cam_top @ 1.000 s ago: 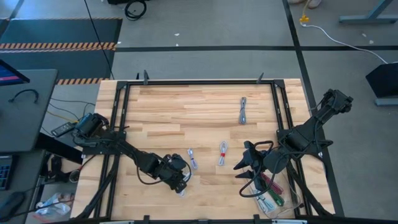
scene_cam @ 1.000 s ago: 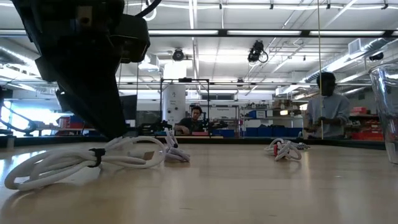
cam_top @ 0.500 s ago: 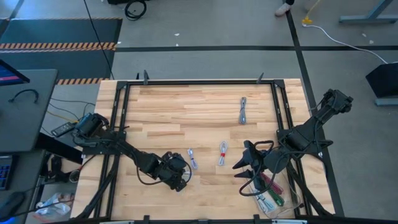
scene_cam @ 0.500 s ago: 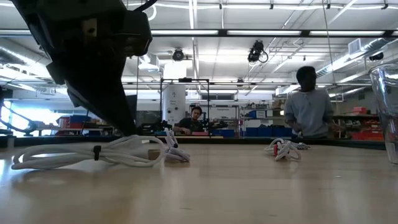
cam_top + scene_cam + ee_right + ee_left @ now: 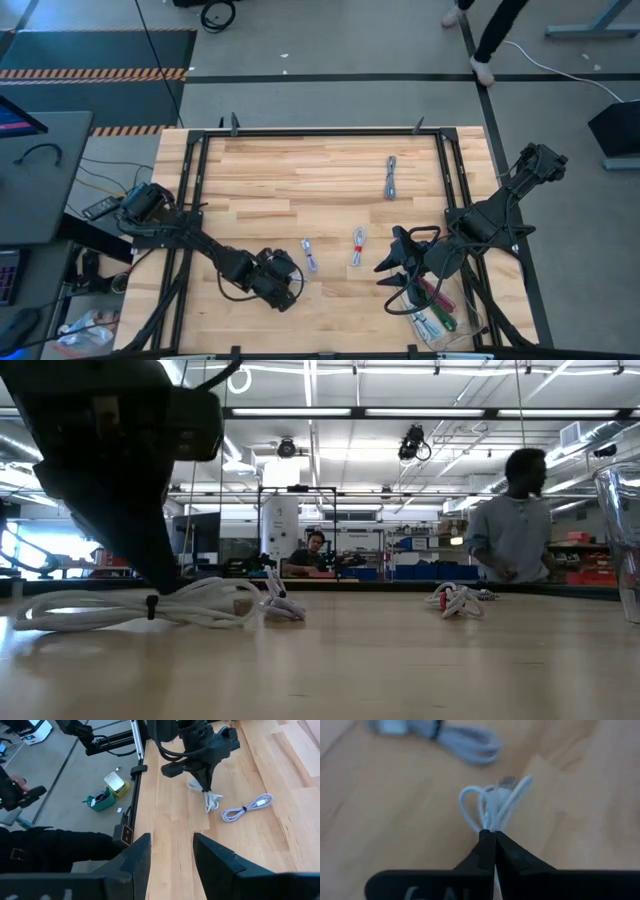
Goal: Pick and place USB-C Cables
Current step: Put the bottom white charger cable into the transparent bin
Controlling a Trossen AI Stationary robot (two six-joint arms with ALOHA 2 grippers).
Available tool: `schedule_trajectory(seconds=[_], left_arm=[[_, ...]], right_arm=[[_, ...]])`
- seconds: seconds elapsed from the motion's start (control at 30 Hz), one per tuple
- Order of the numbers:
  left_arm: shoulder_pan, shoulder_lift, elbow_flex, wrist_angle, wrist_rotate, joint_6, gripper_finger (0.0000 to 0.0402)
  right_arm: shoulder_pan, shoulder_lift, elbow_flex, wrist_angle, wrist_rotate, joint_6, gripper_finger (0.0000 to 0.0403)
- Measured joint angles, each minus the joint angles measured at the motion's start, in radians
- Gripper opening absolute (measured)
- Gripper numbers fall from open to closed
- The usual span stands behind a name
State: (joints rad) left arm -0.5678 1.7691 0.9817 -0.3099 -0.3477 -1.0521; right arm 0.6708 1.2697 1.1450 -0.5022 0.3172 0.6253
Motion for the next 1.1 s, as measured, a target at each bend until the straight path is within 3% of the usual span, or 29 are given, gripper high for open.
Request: schedule_trajectory(seconds=[0.13, 0.47, 0.8, 0.9, 1.0, 1.1], left_arm=[[0.0, -0.002, 0.0, -0.062, 0.019, -0.062, 0.0011], [-0.003, -0.002, 0.001, -0.055, 0.064, -0.03, 0.0022], [0.008, -0.002, 0.0, -0.08, 0.079, 0.017, 0.0165], [0.013, -0.002, -0.011, -0.088, 0.069, 0.016, 0.0187], [0.022, -0.004, -0.045, -0.062, 0.064, -0.006, 0.0181], [0.029, -0.006, -0.083, 0.006, 0.064, -0.037, 0.0136]], right_arm=[[0.0, 0.0, 0.0, 0.0, 0.0, -0.007, 0.0153], [0.0, 0.0, 0.0, -0.001, 0.003, -0.025, 0.0152], [0.0, 0.0, 0.0, -0.002, 0.003, -0.027, 0.0132], [0.0, 0.0, 0.0, -0.002, 0.003, -0.027, 0.0128], [0.0, 0.0, 0.0, -0.002, 0.003, -0.027, 0.0127], [0.0, 0.0, 0.0, -0.002, 0.003, -0.027, 0.0127]])
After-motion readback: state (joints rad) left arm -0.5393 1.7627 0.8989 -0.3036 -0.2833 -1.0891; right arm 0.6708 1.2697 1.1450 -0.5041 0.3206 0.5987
